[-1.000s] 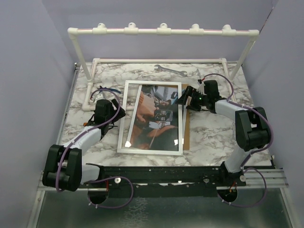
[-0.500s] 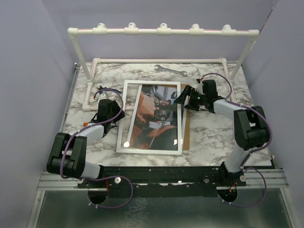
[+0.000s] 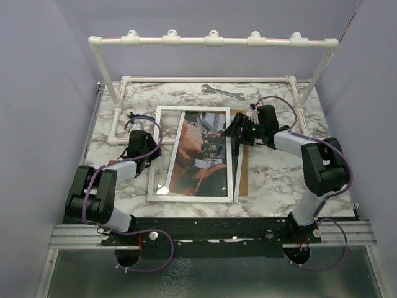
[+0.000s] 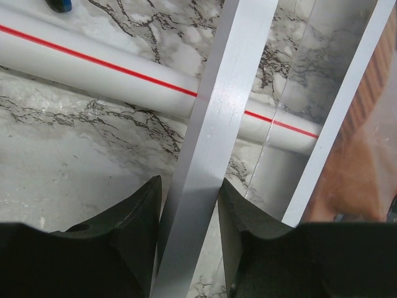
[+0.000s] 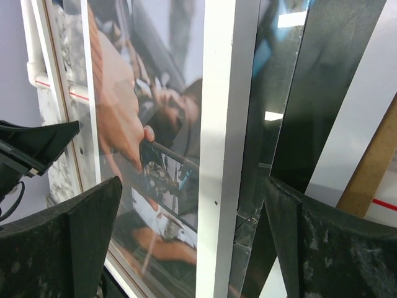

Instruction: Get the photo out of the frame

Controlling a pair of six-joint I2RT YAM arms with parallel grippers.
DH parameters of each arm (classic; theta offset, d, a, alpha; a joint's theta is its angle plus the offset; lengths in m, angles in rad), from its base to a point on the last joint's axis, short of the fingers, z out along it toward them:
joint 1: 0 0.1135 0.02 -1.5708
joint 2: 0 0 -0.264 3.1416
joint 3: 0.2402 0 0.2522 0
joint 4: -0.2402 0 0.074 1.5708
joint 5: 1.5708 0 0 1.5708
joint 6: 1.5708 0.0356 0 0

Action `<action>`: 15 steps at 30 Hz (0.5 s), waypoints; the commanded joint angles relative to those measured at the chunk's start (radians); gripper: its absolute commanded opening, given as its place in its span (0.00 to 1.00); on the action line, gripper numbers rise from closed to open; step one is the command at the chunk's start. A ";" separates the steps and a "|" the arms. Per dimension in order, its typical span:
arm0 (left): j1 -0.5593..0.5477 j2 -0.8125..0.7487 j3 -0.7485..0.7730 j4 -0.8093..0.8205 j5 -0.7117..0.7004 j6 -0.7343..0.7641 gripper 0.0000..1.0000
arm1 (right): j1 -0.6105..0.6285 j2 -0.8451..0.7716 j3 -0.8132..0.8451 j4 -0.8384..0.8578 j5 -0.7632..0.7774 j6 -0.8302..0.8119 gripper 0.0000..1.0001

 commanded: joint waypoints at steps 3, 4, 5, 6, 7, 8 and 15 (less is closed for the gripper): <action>-0.005 0.042 0.041 0.025 0.095 0.022 0.38 | 0.038 0.043 0.004 0.002 -0.022 0.037 1.00; -0.005 0.047 0.044 0.026 0.100 0.021 0.38 | 0.039 0.044 0.003 0.006 -0.025 0.042 1.00; -0.006 0.050 0.044 0.030 0.104 0.019 0.37 | 0.042 0.045 0.002 0.011 -0.030 0.044 1.00; -0.008 0.052 0.043 0.037 0.109 0.019 0.37 | 0.044 0.046 0.001 0.016 -0.032 0.049 1.00; -0.010 0.051 0.044 0.040 0.108 0.019 0.36 | 0.046 0.046 0.000 0.021 -0.035 0.051 1.00; -0.013 0.050 0.043 0.040 0.102 0.020 0.35 | 0.048 0.047 -0.001 0.023 -0.036 0.053 1.00; -0.021 -0.034 0.029 0.023 0.052 0.034 0.33 | 0.050 0.044 -0.008 0.026 -0.034 0.055 1.00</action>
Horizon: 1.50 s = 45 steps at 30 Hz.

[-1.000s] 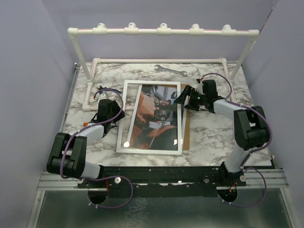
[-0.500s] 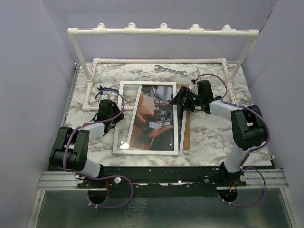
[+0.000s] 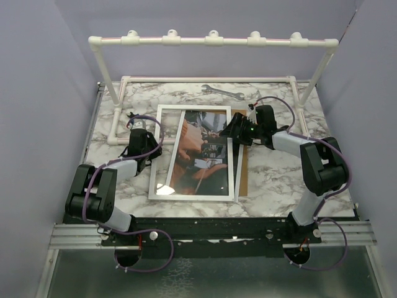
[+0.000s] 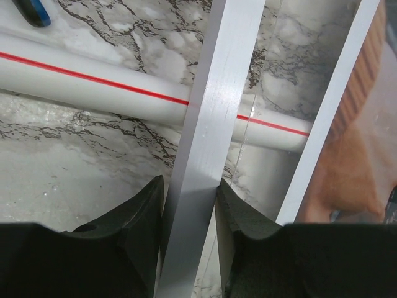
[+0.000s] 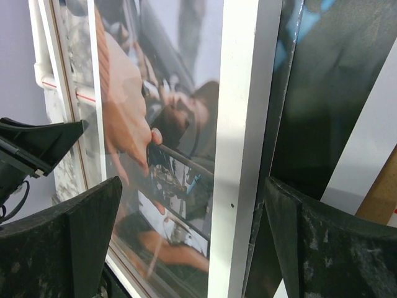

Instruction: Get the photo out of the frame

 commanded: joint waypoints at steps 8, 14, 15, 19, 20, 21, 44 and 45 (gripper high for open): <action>-0.026 -0.142 0.028 -0.080 -0.078 -0.004 0.32 | 0.036 0.016 -0.015 -0.016 -0.012 0.016 1.00; -0.029 -0.133 0.044 -0.097 -0.058 0.012 0.32 | 0.035 0.017 -0.018 -0.014 -0.019 0.016 1.00; -0.031 -0.137 0.044 -0.098 -0.060 0.017 0.32 | 0.035 0.017 -0.017 -0.016 -0.018 0.014 1.00; -0.055 -0.175 0.036 -0.113 -0.115 0.034 0.33 | 0.035 0.011 -0.007 -0.040 0.000 -0.006 1.00; -0.060 -0.183 0.033 -0.115 -0.123 0.042 0.33 | 0.035 0.008 -0.004 -0.044 0.005 -0.011 1.00; -0.065 -0.188 0.031 -0.114 -0.128 0.051 0.33 | 0.035 0.007 -0.001 -0.046 0.007 -0.014 1.00; -0.084 -0.090 0.075 -0.116 -0.145 0.072 0.38 | 0.135 -0.085 0.039 -0.303 0.309 -0.220 0.56; -0.083 -0.086 0.081 -0.127 -0.154 0.066 0.42 | 0.139 -0.083 0.041 -0.309 0.318 -0.223 0.55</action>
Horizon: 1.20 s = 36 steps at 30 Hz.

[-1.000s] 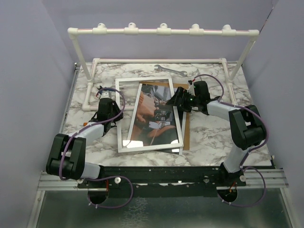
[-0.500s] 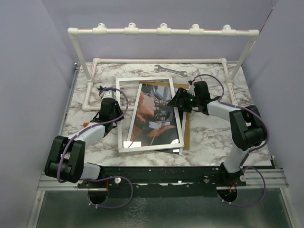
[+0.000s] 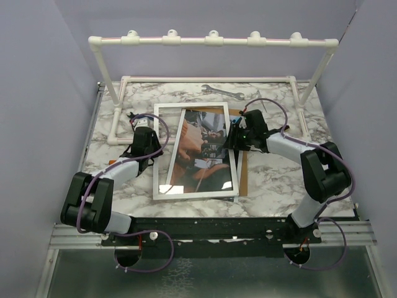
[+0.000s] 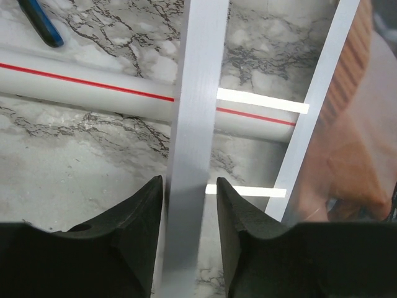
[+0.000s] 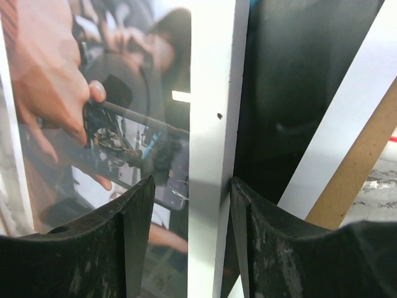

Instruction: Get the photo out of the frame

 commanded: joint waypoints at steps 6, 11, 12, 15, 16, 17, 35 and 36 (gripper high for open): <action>-0.005 0.002 0.044 0.010 -0.061 -0.064 0.55 | 0.040 -0.019 0.049 -0.109 0.130 -0.056 0.33; -0.005 0.027 0.060 0.004 -0.057 -0.065 0.58 | 0.055 -0.043 0.056 -0.121 0.155 -0.056 0.22; -0.005 0.030 0.061 0.000 -0.059 -0.068 0.60 | 0.057 -0.043 0.060 -0.126 0.165 -0.056 0.20; -0.006 0.026 0.046 0.001 -0.084 -0.074 0.65 | 0.063 -0.057 0.057 -0.129 0.178 -0.050 0.16; -0.005 0.024 0.039 0.006 -0.090 -0.074 0.65 | 0.064 -0.064 0.053 -0.126 0.180 -0.047 0.16; -0.005 0.025 0.034 0.011 -0.094 -0.071 0.65 | 0.065 -0.073 0.048 -0.122 0.179 -0.044 0.16; -0.005 0.110 0.101 -0.029 -0.114 -0.049 0.28 | 0.068 -0.140 -0.018 -0.084 0.152 0.004 0.15; -0.005 0.096 0.103 -0.036 -0.122 -0.045 0.28 | 0.068 -0.143 -0.019 -0.083 0.152 0.003 0.15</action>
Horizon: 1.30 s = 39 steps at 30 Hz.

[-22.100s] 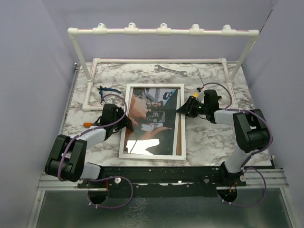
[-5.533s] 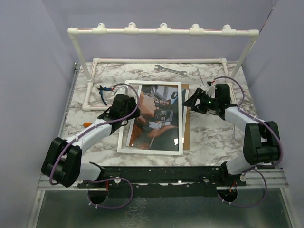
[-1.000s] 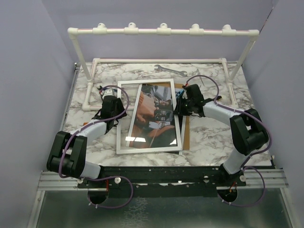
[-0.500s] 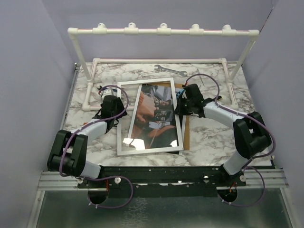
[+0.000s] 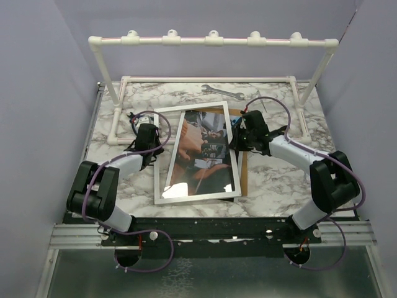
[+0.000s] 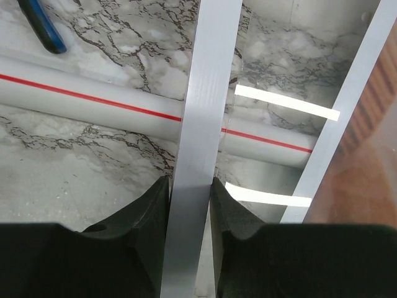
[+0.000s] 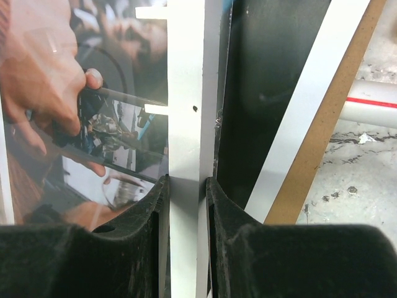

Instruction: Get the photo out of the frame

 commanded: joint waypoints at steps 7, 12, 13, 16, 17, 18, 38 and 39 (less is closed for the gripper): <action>-0.007 -0.109 0.054 -0.049 -0.047 0.023 0.22 | 0.009 -0.035 -0.025 0.050 -0.027 0.029 0.15; -0.009 -0.072 0.080 -0.049 -0.025 0.024 0.21 | 0.009 -0.042 -0.037 0.053 -0.023 0.035 0.14; -0.011 -0.062 0.084 -0.048 -0.021 0.024 0.21 | 0.009 -0.046 -0.043 0.056 -0.022 0.037 0.14; -0.013 -0.034 0.091 -0.040 -0.014 0.024 0.21 | 0.009 -0.050 -0.061 0.059 -0.020 0.041 0.14; -0.015 -0.025 0.096 -0.035 -0.010 0.024 0.21 | 0.009 -0.051 -0.066 0.059 -0.019 0.042 0.14; -0.014 -0.017 0.101 -0.033 -0.007 0.022 0.21 | 0.009 -0.053 -0.074 0.062 -0.019 0.043 0.14; -0.020 -0.015 0.079 -0.023 -0.030 0.023 0.53 | 0.009 -0.025 -0.117 0.092 -0.046 0.065 0.56; -0.020 -0.018 0.078 -0.024 -0.030 0.026 0.55 | 0.009 -0.025 -0.123 0.095 -0.051 0.070 0.56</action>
